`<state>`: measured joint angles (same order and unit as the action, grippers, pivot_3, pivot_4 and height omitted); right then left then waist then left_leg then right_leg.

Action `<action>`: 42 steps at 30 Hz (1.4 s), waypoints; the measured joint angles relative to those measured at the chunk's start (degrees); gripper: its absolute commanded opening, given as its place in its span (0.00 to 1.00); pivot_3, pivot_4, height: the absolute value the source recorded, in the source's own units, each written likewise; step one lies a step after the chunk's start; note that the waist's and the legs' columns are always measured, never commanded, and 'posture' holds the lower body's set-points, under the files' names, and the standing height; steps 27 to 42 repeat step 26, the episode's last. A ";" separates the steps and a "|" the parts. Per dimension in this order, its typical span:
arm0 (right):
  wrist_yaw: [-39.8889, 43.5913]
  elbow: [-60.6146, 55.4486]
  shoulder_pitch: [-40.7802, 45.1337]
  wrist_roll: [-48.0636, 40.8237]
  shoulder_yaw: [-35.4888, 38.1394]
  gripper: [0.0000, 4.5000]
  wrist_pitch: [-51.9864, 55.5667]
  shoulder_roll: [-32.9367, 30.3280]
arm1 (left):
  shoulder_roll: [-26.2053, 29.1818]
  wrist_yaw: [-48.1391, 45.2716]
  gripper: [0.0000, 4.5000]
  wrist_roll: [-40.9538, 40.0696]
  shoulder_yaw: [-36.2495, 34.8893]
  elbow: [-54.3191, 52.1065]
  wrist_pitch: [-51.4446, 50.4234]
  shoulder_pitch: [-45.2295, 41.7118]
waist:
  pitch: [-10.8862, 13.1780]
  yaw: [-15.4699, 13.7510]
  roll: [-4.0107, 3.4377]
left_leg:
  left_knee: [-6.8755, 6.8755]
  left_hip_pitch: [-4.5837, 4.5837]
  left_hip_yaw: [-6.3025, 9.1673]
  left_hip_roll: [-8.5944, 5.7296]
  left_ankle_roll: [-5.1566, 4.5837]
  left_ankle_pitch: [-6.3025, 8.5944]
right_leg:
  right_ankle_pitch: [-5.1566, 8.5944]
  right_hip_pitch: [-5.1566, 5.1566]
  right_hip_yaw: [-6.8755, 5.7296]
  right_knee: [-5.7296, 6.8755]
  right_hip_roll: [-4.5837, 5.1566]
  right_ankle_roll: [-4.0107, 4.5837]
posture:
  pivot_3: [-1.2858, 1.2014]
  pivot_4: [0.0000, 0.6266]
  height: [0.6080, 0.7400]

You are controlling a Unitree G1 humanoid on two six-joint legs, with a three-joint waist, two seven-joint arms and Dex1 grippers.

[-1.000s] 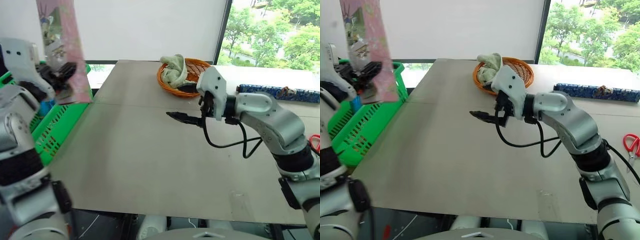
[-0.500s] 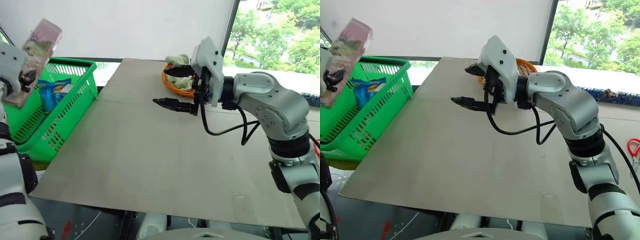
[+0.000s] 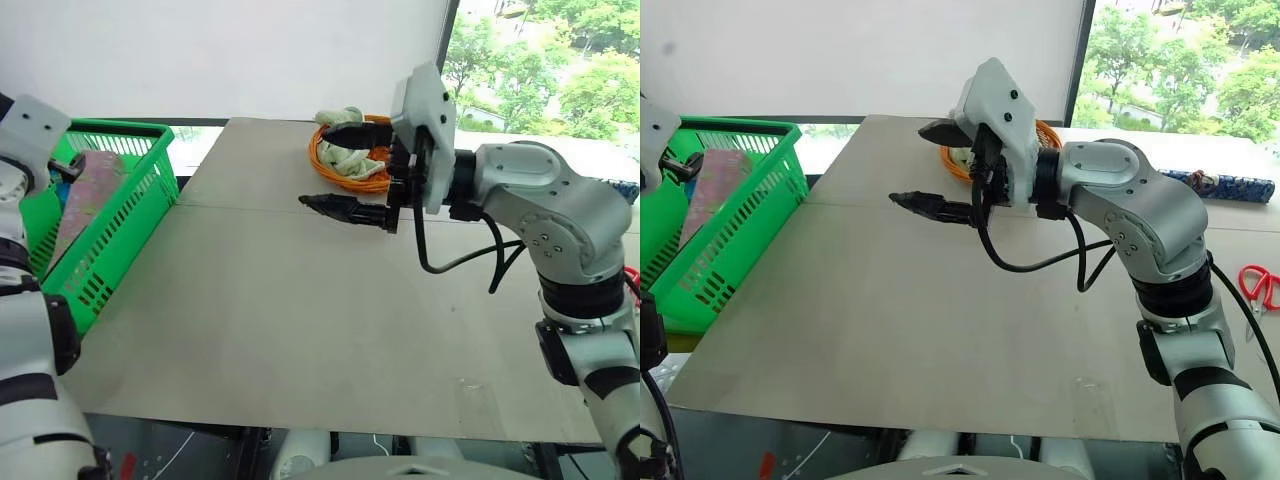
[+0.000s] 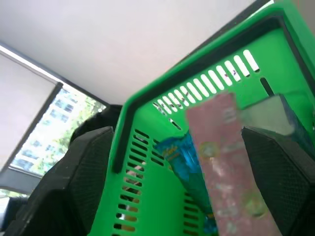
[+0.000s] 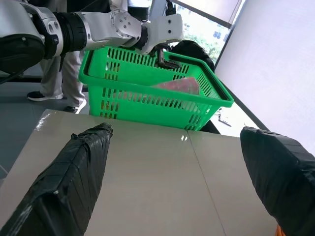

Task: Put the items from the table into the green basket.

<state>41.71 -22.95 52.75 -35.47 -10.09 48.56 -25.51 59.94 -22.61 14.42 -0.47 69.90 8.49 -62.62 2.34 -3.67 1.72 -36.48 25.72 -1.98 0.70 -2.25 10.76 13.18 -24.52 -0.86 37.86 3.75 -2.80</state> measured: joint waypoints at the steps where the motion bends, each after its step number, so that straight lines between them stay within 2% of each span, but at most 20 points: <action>1: -0.01 -0.21 -0.86 0.30 0.02 1.00 0.00 -0.95 | -2.14 -0.21 0.99 -1.85 -1.47 -2.22 0.69 -0.22 | -0.03 -0.36 0.05 | -0.02 0.01 0.07 0.13 0.00 0.00 | 0.00 0.01 -0.06 0.00 0.06 0.01 | 0.55 0.00 1.00; 3: -0.21 -1.15 -3.08 1.02 0.20 1.00 -0.15 -2.65 | -6.50 -1.90 0.99 -6.48 -4.48 -7.15 0.68 0.16 | -0.09 -1.06 0.13 | -0.07 0.08 0.11 0.14 0.03 0.02 | 0.00 0.02 -0.17 -0.07 0.18 0.00 | 0.55 0.00 1.00; 5: -1.04 -2.15 -7.79 2.13 1.56 1.00 -0.19 -5.37 | -14.23 -5.17 0.99 -14.80 -8.49 -19.48 -2.67 3.44 | -0.14 -1.62 0.20 | -0.08 0.08 0.07 0.11 0.12 0.11 | -0.02 0.12 -0.06 -0.17 0.35 0.02 | 0.54 0.00 1.00; 7: -1.92 -3.30 -12.01 3.34 3.25 1.00 -0.43 -8.05 | -19.38 -7.81 0.99 -21.10 -9.70 -30.73 -9.21 8.04 | -0.20 -1.00 0.16 | -0.13 0.05 0.02 0.05 -0.26 0.05 | -0.03 0.08 0.23 -0.15 0.37 0.01 | 0.53 0.00 1.00; 9: -2.68 -3.63 -16.13 5.03 5.26 1.00 -0.77 -11.09 | -23.59 -9.53 0.99 -26.10 -9.98 -41.06 -16.28 13.26 | -0.21 -0.01 0.17 | -0.23 0.05 -0.06 0.04 -0.36 0.10 | -0.04 0.08 0.27 -0.08 0.38 0.00 | 0.52 0.00 1.00; 12: -3.78 -5.85 -28.91 9.38 10.71 1.00 -2.80 -18.35 | -29.51 -10.26 0.99 -31.67 -7.11 -59.02 -27.28 23.18 | -0.26 1.36 0.12 | -0.24 -0.04 -0.15 0.02 -0.41 0.13 | -0.03 0.11 0.35 -0.06 0.29 -0.01 | 0.50 0.00 1.00; 16: -5.28 -7.03 -40.33 10.38 18.37 1.00 -2.94 -19.29 | -30.93 -12.58 0.99 -37.61 -4.91 -70.95 -37.60 34.54 | -0.24 4.42 -0.17 | -0.25 -0.32 -0.29 0.20 -0.41 0.13 | -0.02 0.16 0.52 0.12 -0.11 0.00 | 0.49 0.00 1.00; 21: -6.63 -9.86 -49.82 10.80 26.12 1.00 -3.78 -19.28 | -29.62 -12.70 0.99 -42.53 -6.32 -82.23 -45.49 45.58 | -0.12 6.81 -0.46 | -0.05 -2.12 -0.43 0.72 -0.13 0.30 | 0.21 1.67 0.68 -0.16 -0.66 0.31 | 0.48 0.00 1.00; 26: -7.10 -9.82 -51.05 10.65 27.56 1.00 -4.31 -18.86 | -28.95 -11.48 0.99 -43.30 -7.58 -85.44 -47.96 49.93 | -0.09 7.70 -0.65 | 0.13 -2.41 -0.44 0.85 -0.11 0.31 | 0.10 1.83 0.65 -0.27 -0.59 0.47 | 0.48 0.00 1.00; 42: -7.10 -9.82 -51.05 10.65 27.56 1.00 -4.31 -18.86 | -28.95 -11.48 0.99 -43.30 -7.58 -85.44 -47.96 49.93 | -0.09 7.70 -0.65 | 0.13 -2.41 -0.44 0.85 -0.11 0.31 | 0.10 1.83 0.65 -0.27 -0.59 0.47 | 0.48 0.00 1.00</action>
